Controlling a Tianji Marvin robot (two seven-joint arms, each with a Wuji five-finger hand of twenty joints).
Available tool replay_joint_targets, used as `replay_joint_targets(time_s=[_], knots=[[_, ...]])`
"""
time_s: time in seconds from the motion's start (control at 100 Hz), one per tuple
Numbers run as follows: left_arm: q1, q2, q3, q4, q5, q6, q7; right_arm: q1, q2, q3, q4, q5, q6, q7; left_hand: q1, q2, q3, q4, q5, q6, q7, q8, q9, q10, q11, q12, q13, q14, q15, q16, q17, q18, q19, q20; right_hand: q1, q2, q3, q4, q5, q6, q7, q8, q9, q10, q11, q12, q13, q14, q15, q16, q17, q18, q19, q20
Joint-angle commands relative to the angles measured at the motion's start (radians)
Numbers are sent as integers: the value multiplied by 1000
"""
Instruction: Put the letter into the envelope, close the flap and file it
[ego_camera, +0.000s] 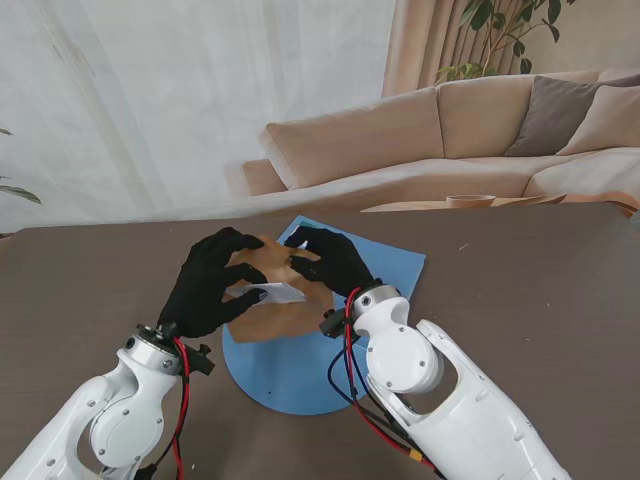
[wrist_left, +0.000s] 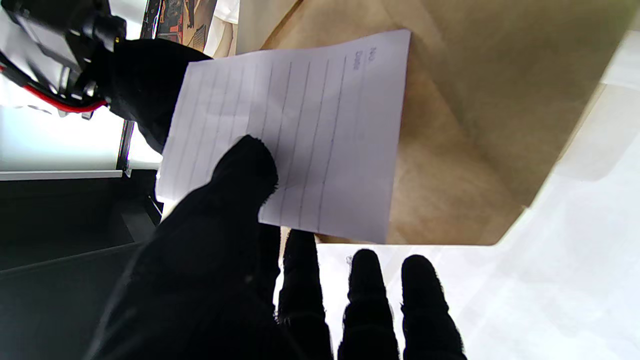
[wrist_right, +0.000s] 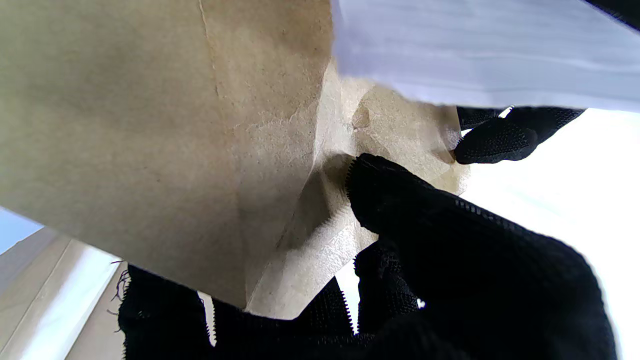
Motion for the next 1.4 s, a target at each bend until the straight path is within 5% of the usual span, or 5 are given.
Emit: replay_joint_targets(time_s=[0.0,0.53,0.9,1.23,1.39], knots=[[4,-2,-1,-1,25,-1,-9,-1,-7,-4,-7,3,-3,11,27,13,47,2,26,-80,71,2,-43,-18,-6,-16,-35,-22,-15,3,-11,-39,-17,29,17,10,15,13,28,2,36,33,32,5,23,9,33,12,24,11,-1,19,32,15],[-11,-11,2,19,-6,-79,22,10,-7,-15,0,0,-8,15,7,23,47,1,14,-114,88,-5,-33,-30,6,-12,-27,-31,-1,11,-4,-41,-14,36,16,11,14,13,27,1,36,34,32,4,23,10,32,12,24,11,-1,20,33,15],[-45,-5,20,72,89,-59,97,4,-6,-9,-12,-3,-1,16,10,18,54,2,16,-107,95,-16,-30,-25,13,-10,-28,-26,4,12,-4,-39,-11,34,16,11,13,14,27,1,35,34,31,4,23,10,32,13,24,11,0,19,33,15],[-26,9,12,44,171,24,93,5,-5,-13,-15,-5,1,17,-2,3,54,-6,-73,43,141,53,-78,48,5,-2,-42,-19,-49,13,-16,-34,-67,30,16,11,12,13,27,2,35,34,31,4,22,10,31,13,24,11,-1,19,33,15],[-25,13,18,36,205,58,98,7,-5,-18,-16,-6,-1,19,-18,-19,67,-10,-129,69,220,112,-92,60,10,9,-48,-19,-71,25,-17,-35,-84,45,16,12,11,14,27,1,35,35,31,4,22,10,31,13,23,11,-1,19,33,15]])
